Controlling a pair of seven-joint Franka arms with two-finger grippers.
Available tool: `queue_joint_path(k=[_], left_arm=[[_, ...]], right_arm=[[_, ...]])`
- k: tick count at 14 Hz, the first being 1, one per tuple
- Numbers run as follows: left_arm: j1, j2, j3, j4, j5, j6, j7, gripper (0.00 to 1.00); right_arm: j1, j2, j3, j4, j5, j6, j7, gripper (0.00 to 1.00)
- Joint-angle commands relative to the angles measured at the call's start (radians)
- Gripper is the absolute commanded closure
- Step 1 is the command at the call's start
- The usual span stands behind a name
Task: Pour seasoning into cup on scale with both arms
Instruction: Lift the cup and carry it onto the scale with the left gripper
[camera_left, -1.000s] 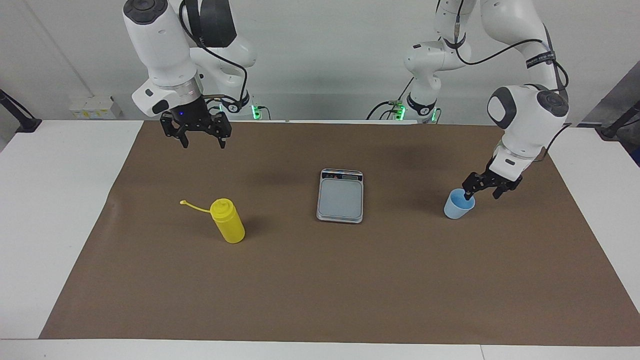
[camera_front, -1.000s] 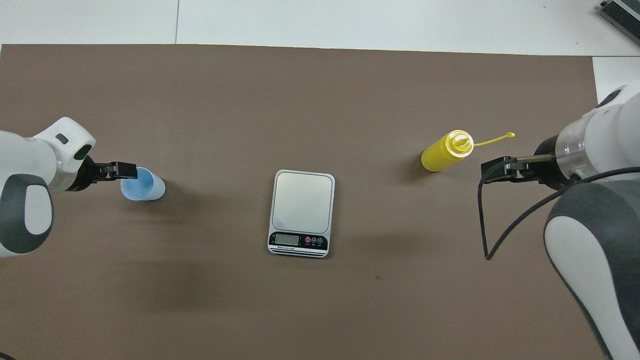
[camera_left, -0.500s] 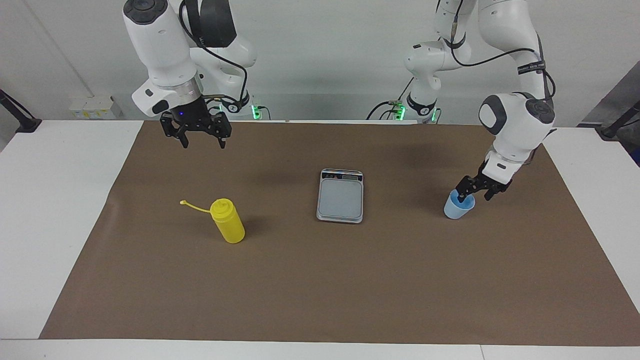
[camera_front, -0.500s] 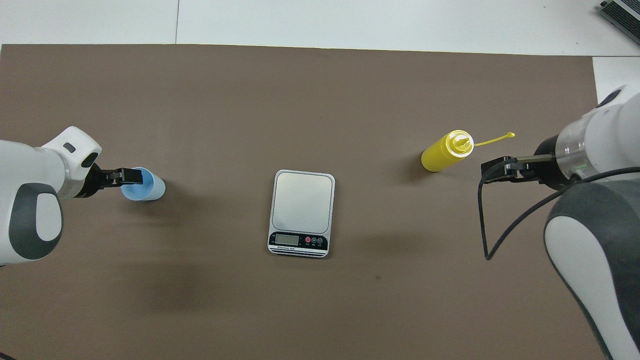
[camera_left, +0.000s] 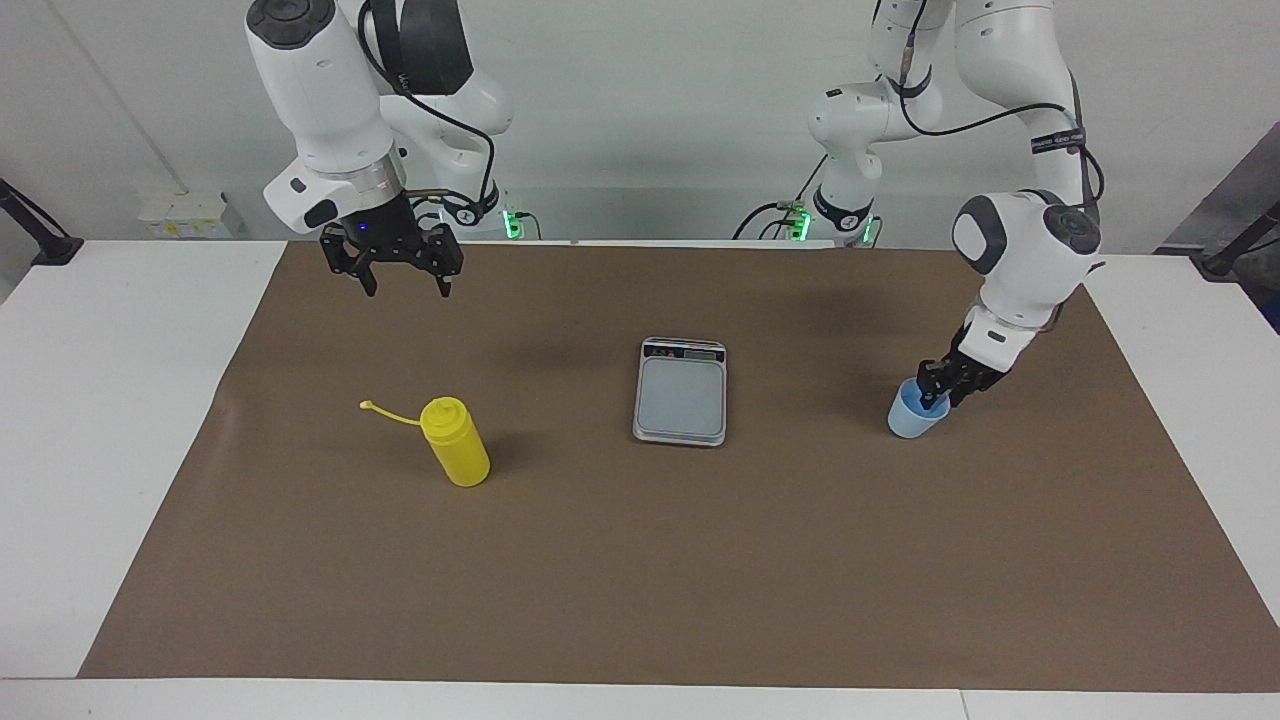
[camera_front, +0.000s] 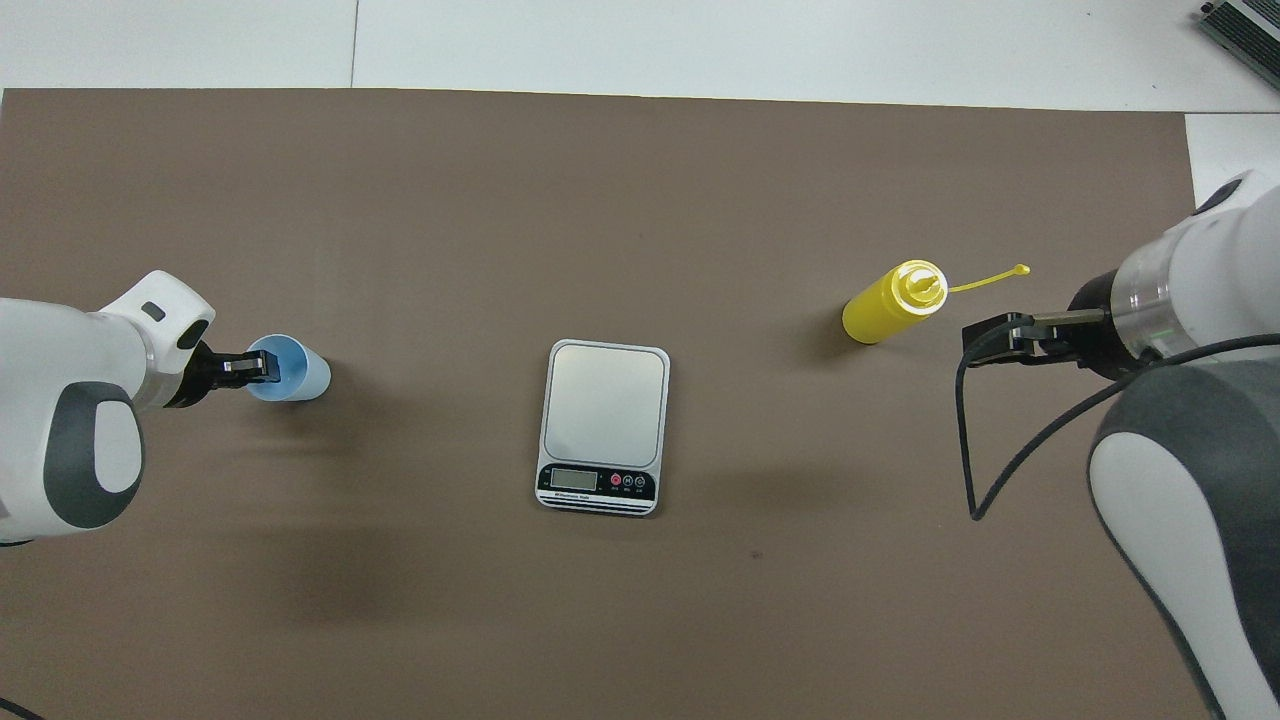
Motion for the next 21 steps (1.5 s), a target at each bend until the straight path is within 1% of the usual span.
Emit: queue_joint_path(k=[1,3,5,8,9,11,14,18,21], left_arm=[[-0.005,0.0,0.001,-0.005,-0.015,0.021,-0.004,1.0],[-0.005,0.011,-0.001,0.033,-0.015,-0.01,-0.006,1.0],[-0.008,0.009,-0.001,0.107,-0.015,-0.1,-0.007,1.0],[-0.031,0.0,-0.001,0.245,-0.015,-0.279,-0.021,1.0],[-0.054,-0.008,-0.001,0.258,-0.015,-0.298,-0.048,1.0],[-0.124,-0.029,-0.001,0.259,-0.015,-0.298,-0.142,1.0],[-0.261,-0.031,-0.003,0.268,-0.007,-0.294,-0.281,1.0],[-0.46,-0.016,-0.003,0.267,-0.004,-0.205,-0.479,1.0],[-0.559,0.007,-0.003,0.261,-0.004,-0.131,-0.541,1.0]], right_arm=[[-0.01,-0.023,0.003,-0.024,0.016,0.009,-0.004,0.0],[-0.01,-0.023,0.003,-0.024,0.017,0.009,-0.004,0.0],[-0.01,-0.023,0.003,-0.025,0.017,0.009,-0.006,0.0],[-0.01,-0.023,0.003,-0.024,0.017,0.009,-0.009,0.0],[-0.01,-0.023,0.003,-0.025,0.017,0.009,-0.011,0.0],[-0.01,-0.023,0.003,-0.025,0.017,0.009,-0.011,0.0],[-0.01,-0.023,0.003,-0.024,0.017,0.009,-0.012,0.0],[-0.01,-0.023,0.003,-0.025,0.017,0.009,-0.015,0.0],[-0.015,-0.025,0.003,-0.037,0.017,0.024,-0.104,0.0]])
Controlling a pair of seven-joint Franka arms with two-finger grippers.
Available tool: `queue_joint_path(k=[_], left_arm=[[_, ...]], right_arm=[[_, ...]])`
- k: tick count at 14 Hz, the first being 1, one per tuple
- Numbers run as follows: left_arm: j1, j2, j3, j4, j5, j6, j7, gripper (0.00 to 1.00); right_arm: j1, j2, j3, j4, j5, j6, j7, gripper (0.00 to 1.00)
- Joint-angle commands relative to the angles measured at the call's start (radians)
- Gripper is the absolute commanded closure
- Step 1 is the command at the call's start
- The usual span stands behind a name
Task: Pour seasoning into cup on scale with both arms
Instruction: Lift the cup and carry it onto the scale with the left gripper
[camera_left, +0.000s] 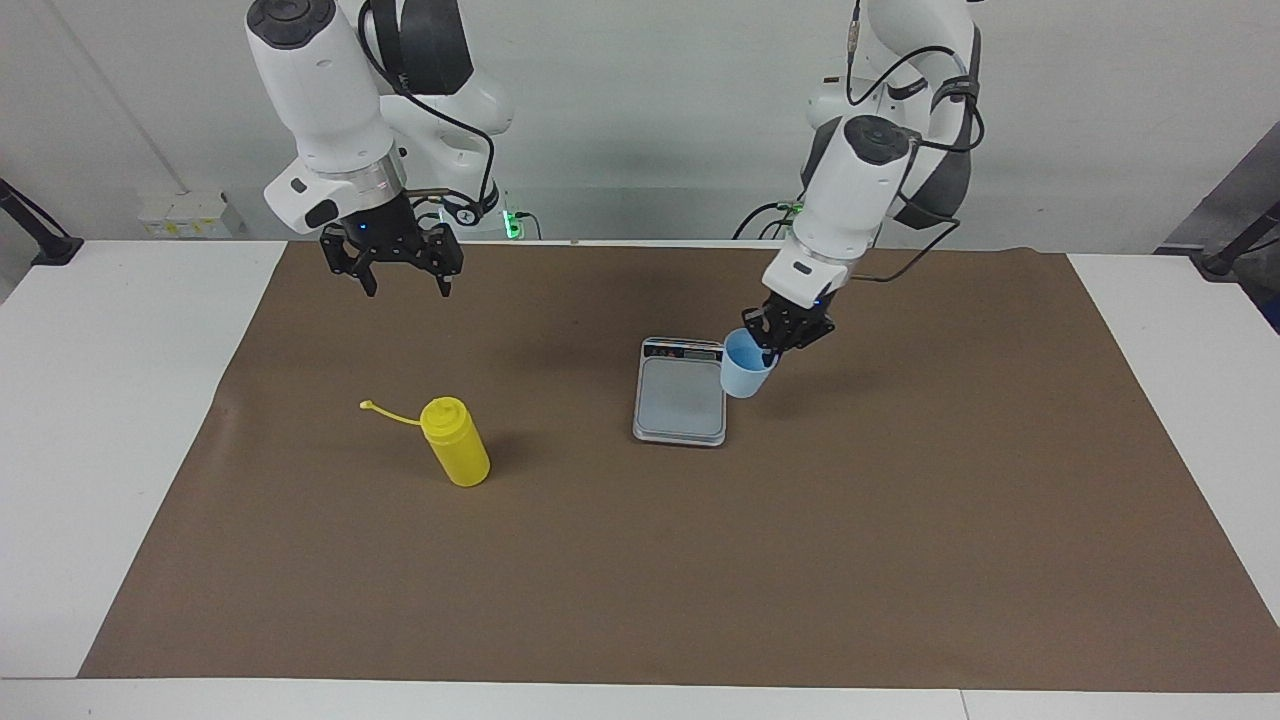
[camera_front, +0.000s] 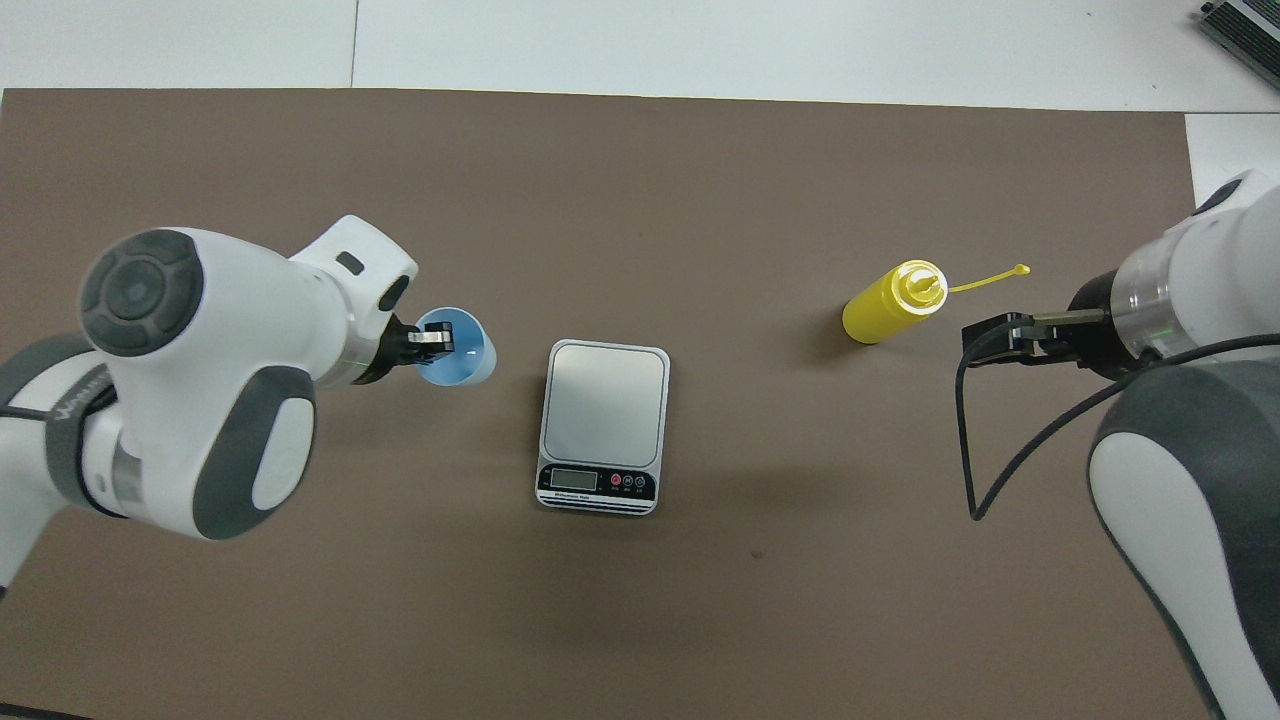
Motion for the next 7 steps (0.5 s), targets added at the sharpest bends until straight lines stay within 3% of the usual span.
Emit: queue_joint_path(k=[1,7], left_arm=[[-0.063,0.026,0.02,-0.003,-0.002,0.059,-0.037,1.0],[-0.123,0.1,0.02,-0.008,0.076,0.105,-0.06,1.0]], right_arm=[[-0.016,-0.028,0.003,-0.047,0.017,0.033,-0.091,0.0],[-0.122,-0.043,0.002,-0.116,0.109,0.12,-0.428,0.0]])
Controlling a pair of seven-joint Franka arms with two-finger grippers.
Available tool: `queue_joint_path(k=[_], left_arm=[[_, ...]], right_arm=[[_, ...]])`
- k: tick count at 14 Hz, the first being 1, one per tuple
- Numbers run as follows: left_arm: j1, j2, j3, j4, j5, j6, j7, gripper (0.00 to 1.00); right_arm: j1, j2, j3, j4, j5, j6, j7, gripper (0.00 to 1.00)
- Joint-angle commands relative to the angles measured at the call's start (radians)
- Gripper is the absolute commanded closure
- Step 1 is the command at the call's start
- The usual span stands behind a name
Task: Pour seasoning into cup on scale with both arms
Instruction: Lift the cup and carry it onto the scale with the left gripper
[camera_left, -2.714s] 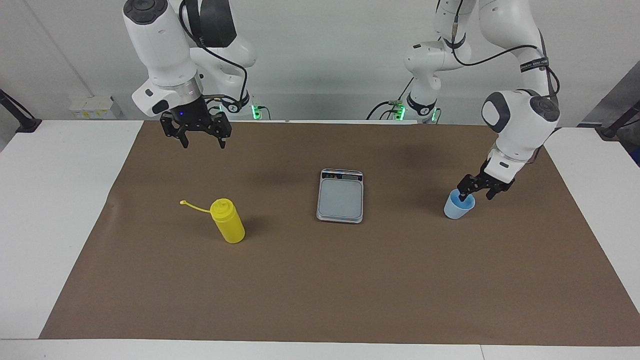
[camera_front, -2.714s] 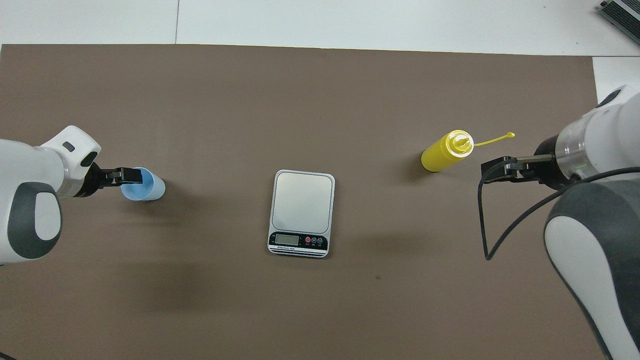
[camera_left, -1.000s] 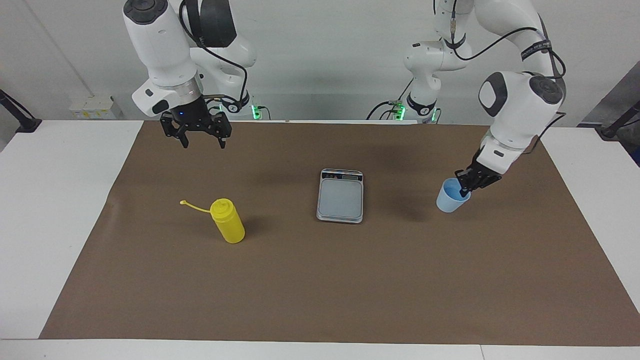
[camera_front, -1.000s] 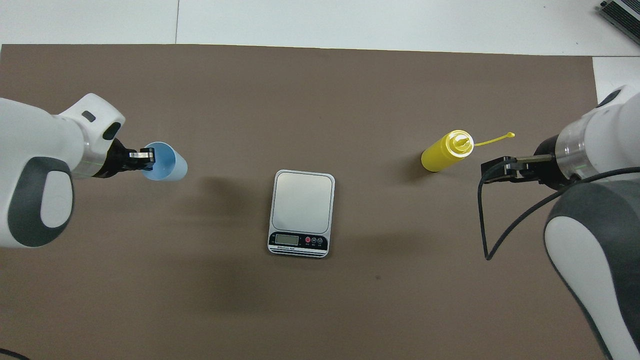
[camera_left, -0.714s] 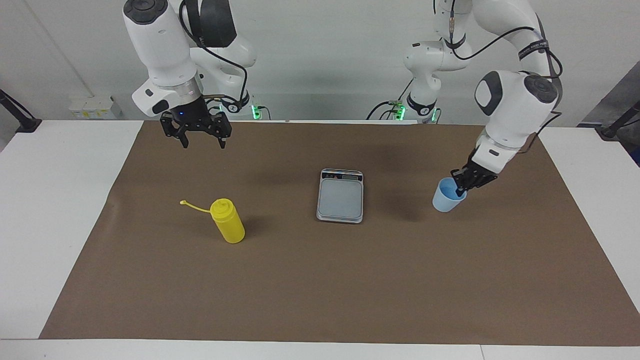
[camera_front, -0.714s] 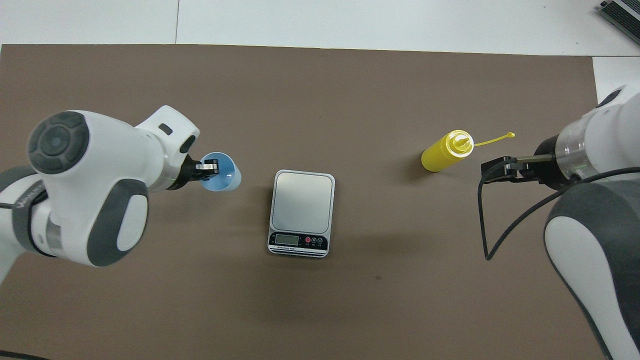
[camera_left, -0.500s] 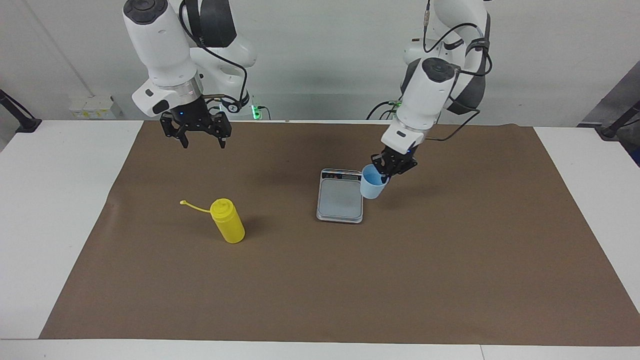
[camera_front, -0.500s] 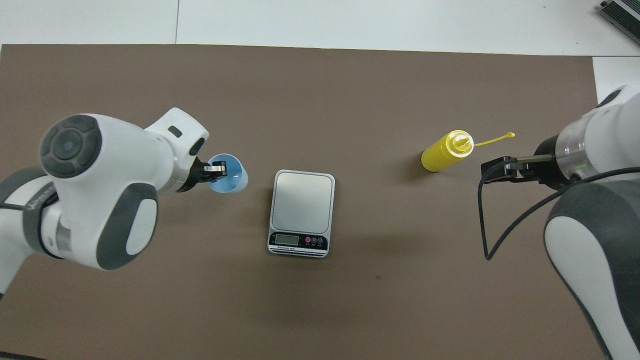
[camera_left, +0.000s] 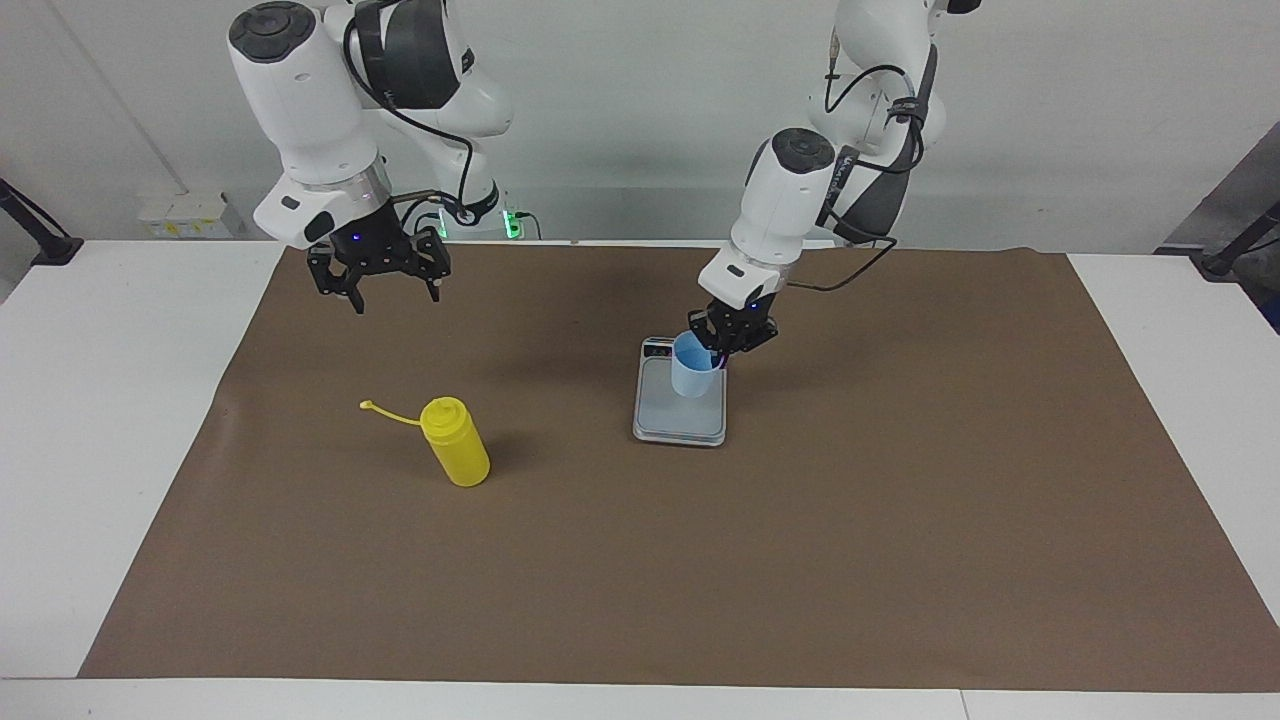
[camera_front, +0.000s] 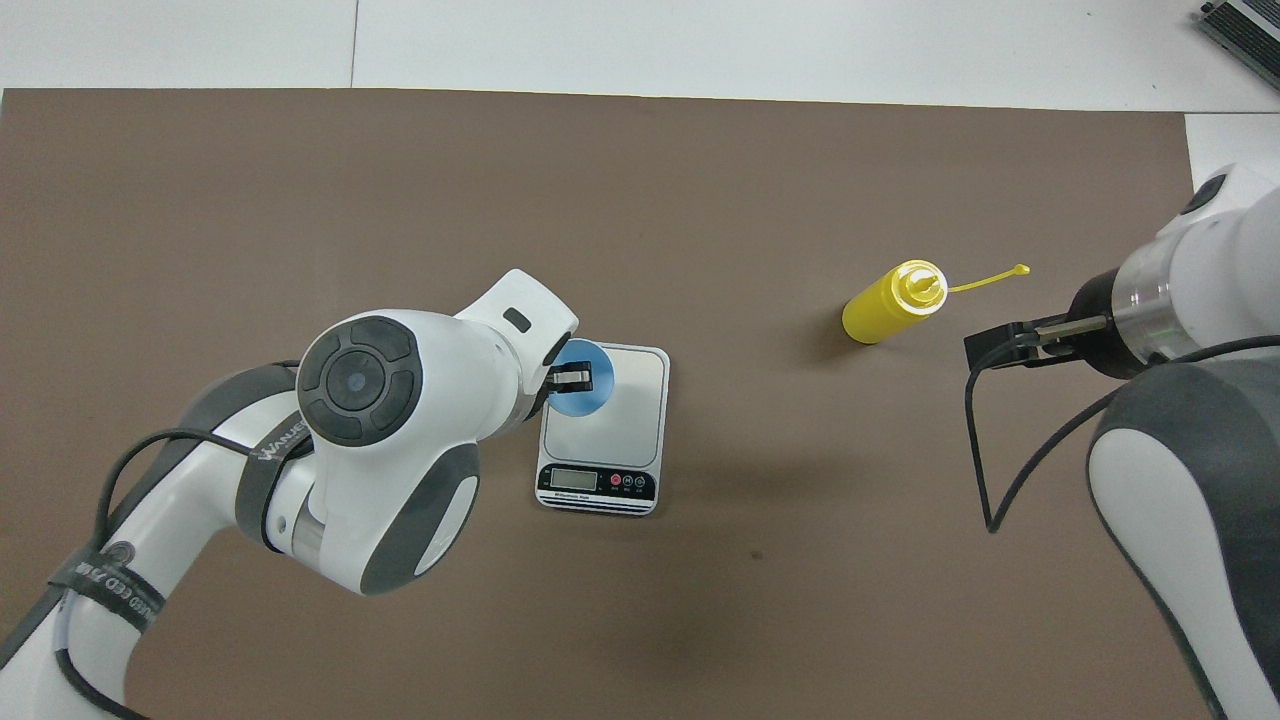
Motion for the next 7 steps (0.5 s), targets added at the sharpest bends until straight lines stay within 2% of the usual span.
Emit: queue_joint_path(k=[1,7], left_arm=[[-0.033,0.03,0.018,-0.005,0.042,0.042,-0.031,1.0],[-0.035,0.044,0.018,-0.029,0.048,0.066,-0.031,1.0]], right_arm=[[-0.077,-0.035,0.003,-0.074,0.072,0.066,-0.196,0.0],[-0.219,-0.011,0.003,-0.167,0.315,0.197,-0.679,0.0]])
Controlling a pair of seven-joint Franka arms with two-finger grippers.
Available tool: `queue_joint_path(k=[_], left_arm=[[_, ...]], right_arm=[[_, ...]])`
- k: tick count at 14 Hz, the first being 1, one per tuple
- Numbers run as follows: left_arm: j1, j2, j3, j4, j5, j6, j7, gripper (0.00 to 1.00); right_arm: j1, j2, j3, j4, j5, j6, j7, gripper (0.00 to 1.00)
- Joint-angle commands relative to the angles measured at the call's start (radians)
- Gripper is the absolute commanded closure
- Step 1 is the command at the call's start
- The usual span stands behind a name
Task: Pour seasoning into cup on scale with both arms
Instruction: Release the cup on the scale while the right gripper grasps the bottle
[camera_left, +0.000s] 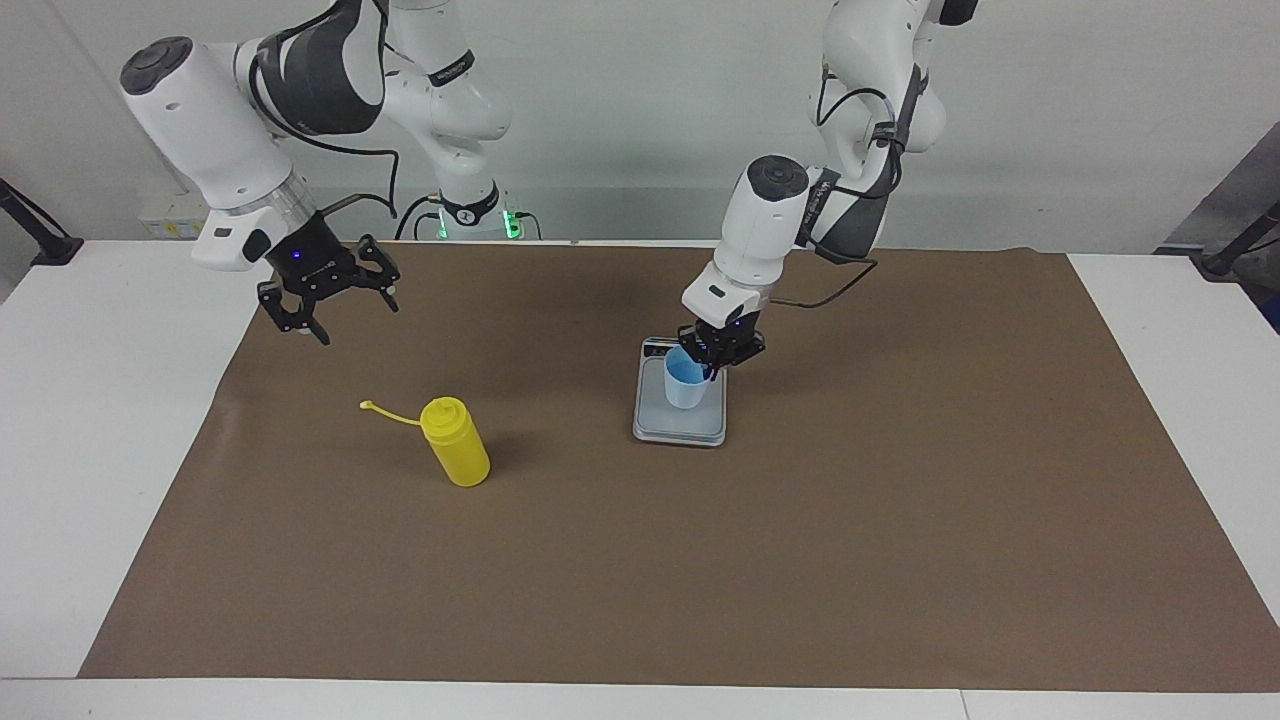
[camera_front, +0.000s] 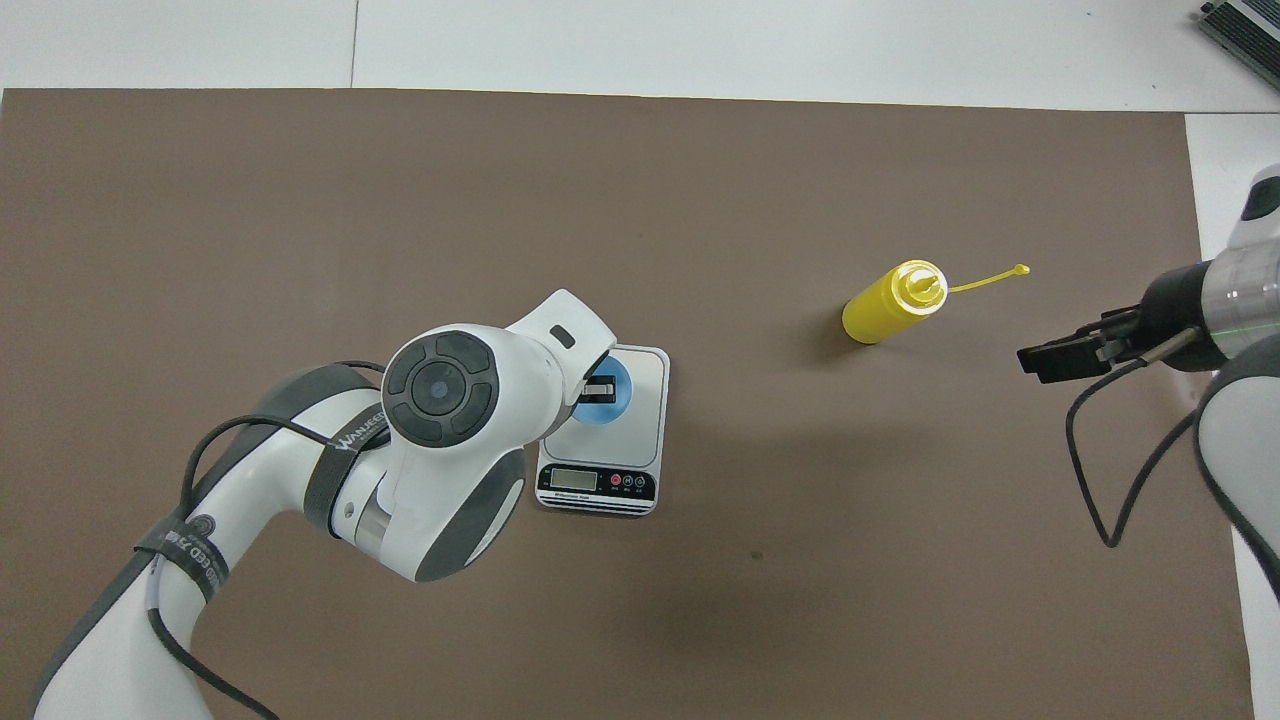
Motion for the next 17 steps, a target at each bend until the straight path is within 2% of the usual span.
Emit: queue_joint_path(k=[1,4,5,6,9,13,15,17], left_arm=[[-0.021,-0.004,0.016,-0.019,0.026,0.028,-0.022,1.0],[-0.021,0.007,0.016,-0.022,0.024,0.04,-0.022,0.98],[-0.021,0.007,0.016,-0.022,0.026,0.04,-0.021,0.54],[-0.021,0.008,0.016,-0.02,0.026,0.042,-0.021,0.01],[0.0,-0.01,0.028,0.004,0.026,0.019,-0.019,0.0],[0.108,-0.082,0.028,0.058,0.048,-0.137,0.022,0.0],[0.17,-0.127,0.028,0.062,0.053,-0.209,0.132,0.0],[0.244,-0.176,0.028,0.062,0.052,-0.282,0.27,0.0]], right_arm=[[-0.071,0.005,0.007,-0.071,0.132,0.067,-0.229,0.0],[-0.137,0.065,0.007,-0.103,0.267,0.073,-0.469,0.0],[-0.156,0.091,0.007,-0.114,0.322,0.078,-0.558,0.0],[-0.17,0.115,0.005,-0.12,0.371,0.093,-0.64,0.0],[-0.182,0.177,0.005,-0.164,0.514,0.127,-0.852,0.0],[-0.179,0.258,0.007,-0.207,0.678,0.168,-1.076,0.0],[-0.171,0.336,0.007,-0.207,0.82,0.162,-1.223,0.0],[-0.152,0.35,0.007,-0.206,0.852,0.167,-1.243,0.0]])
